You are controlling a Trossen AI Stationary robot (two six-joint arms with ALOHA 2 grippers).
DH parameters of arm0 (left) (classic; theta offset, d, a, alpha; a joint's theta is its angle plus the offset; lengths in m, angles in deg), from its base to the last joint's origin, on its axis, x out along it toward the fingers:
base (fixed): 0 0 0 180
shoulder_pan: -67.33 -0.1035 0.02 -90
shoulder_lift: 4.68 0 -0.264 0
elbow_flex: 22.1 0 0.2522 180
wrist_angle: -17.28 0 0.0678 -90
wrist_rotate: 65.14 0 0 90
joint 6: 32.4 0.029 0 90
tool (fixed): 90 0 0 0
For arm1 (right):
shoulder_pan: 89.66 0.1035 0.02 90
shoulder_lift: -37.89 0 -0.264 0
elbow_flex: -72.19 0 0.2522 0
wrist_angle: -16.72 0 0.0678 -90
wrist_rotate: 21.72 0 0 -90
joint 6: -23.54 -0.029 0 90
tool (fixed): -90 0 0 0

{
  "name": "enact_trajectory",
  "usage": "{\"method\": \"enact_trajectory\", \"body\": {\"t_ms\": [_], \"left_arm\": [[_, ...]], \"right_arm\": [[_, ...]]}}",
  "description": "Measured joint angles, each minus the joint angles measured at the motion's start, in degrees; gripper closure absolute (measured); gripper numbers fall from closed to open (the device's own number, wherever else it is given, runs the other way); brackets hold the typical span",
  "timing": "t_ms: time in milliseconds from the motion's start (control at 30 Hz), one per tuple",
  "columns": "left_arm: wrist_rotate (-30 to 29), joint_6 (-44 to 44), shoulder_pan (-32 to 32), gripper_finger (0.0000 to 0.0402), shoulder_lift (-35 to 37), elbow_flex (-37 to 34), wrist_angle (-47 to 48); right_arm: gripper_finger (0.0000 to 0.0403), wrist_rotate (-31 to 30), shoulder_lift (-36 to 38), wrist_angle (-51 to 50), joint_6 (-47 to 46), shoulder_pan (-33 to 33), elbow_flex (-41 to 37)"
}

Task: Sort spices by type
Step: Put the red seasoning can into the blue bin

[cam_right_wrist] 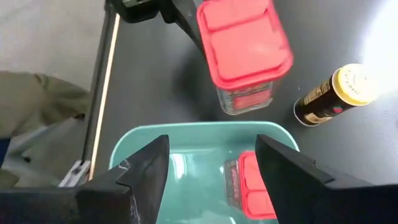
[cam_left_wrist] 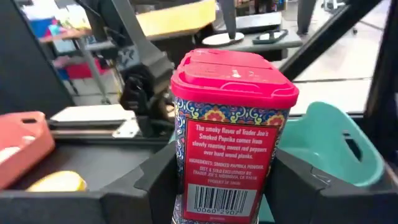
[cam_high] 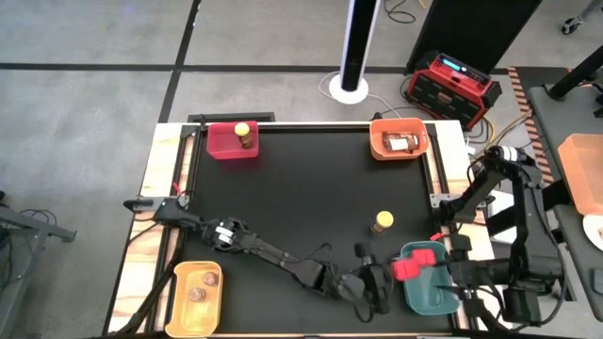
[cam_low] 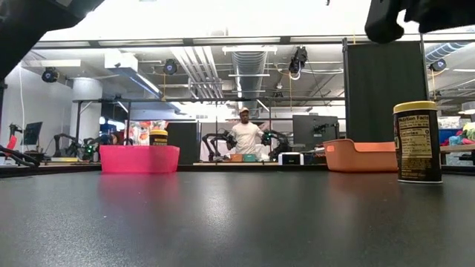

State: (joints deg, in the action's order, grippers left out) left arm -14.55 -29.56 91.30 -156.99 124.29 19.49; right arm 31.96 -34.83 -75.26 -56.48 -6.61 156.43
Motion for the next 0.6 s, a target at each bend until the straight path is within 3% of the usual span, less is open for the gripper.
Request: {"method": "enact_trajectory", "body": {"t_ms": [200,600], "left_arm": [[4.29,-4.44,0.05,0.0220,0.50,-0.01,-0.72],[4.93,-4.93,0.63,0.0221,0.50,-0.01,-1.51]], "right_arm": [[0.0177,1.41,-1.05,-1.60,6.85,-2.99,4.53],[0.0172,4.30,-4.18,-2.46,26.26,-13.04,12.17]]}}
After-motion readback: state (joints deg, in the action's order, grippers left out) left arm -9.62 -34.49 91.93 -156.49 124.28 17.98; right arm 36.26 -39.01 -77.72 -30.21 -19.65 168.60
